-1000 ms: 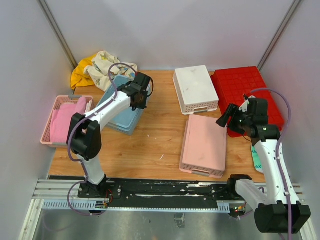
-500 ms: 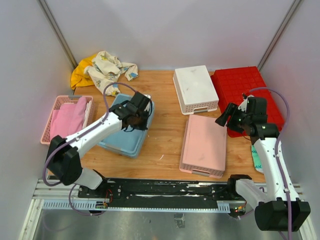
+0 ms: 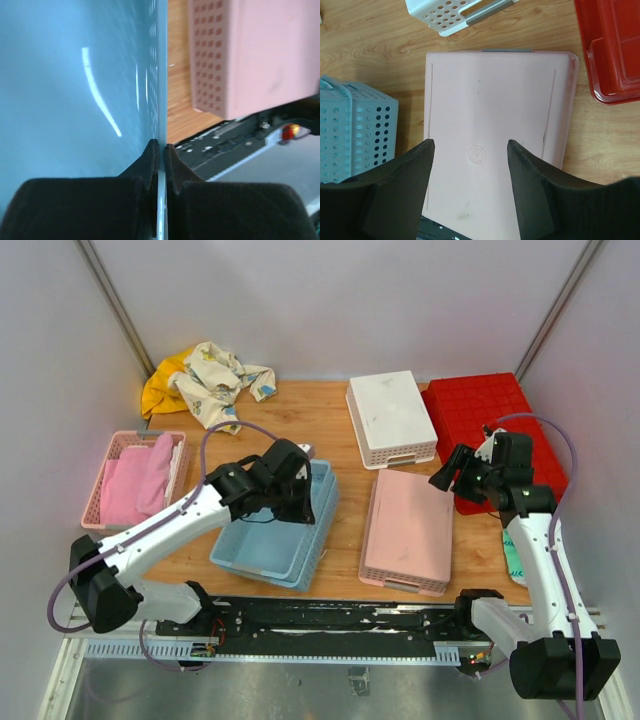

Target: Turn the large container upside down

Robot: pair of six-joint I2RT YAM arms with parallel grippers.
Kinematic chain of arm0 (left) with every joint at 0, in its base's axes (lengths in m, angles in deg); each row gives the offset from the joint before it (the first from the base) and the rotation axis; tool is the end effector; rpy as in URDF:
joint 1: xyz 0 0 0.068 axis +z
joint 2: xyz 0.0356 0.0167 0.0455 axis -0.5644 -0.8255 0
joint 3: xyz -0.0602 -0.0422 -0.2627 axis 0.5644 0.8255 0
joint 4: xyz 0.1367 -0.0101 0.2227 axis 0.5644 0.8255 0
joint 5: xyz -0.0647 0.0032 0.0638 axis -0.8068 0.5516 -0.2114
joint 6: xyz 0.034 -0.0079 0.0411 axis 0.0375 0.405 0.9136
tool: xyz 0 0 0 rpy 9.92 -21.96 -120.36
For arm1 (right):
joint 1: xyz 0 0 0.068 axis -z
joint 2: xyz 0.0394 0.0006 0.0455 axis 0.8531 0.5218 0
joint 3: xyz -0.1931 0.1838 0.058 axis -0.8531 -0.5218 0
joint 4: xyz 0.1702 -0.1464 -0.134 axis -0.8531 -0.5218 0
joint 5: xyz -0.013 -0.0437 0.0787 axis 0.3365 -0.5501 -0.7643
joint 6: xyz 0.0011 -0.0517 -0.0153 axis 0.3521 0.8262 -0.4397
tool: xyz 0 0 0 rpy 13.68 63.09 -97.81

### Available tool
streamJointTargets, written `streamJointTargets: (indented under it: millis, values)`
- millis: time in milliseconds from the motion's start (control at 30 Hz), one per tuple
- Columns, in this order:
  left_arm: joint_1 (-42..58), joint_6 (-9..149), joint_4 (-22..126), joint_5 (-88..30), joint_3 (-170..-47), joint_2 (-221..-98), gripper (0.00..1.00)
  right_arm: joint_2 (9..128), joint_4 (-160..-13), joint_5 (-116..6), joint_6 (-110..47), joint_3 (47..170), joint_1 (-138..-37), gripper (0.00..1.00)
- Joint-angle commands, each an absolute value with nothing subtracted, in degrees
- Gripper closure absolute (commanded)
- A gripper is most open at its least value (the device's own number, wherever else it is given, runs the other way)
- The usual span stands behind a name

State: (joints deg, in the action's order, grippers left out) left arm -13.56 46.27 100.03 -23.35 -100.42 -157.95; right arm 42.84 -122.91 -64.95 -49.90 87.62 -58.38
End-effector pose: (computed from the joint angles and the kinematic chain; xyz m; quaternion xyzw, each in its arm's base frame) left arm 0.1725 -0.1934 0.2961 0.1094 0.9482 -0.2138 0.2081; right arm 0.2018 0.0104 0.3201 0.1272 0.8812 0.2302 0.3929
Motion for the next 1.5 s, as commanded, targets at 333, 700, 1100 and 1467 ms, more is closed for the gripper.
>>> streamJointTargets:
  millis: [333, 700, 1100, 1467]
  values:
    - [-13.80, 45.10, 99.60, -28.57, -123.33, -163.18, 1.00, 39.96, -121.82, -65.52, -49.72, 85.55, -58.28, 0.38]
    - [-8.85, 44.42, 92.55, -31.98, -125.48, -162.36, 1.00, 39.68, -121.64, -67.40, -50.02, 84.87, -58.28, 0.39]
    - [10.18, 41.79, 75.06, -48.60, -133.12, -170.84, 1.00, 39.35, -121.89, -67.41, -50.51, 85.19, -58.43, 0.39]
    - [17.02, 30.86, 55.06, -60.19, -135.92, -186.08, 1.00, 39.08, -122.95, -66.35, -50.80, 85.17, -58.46, 0.39]
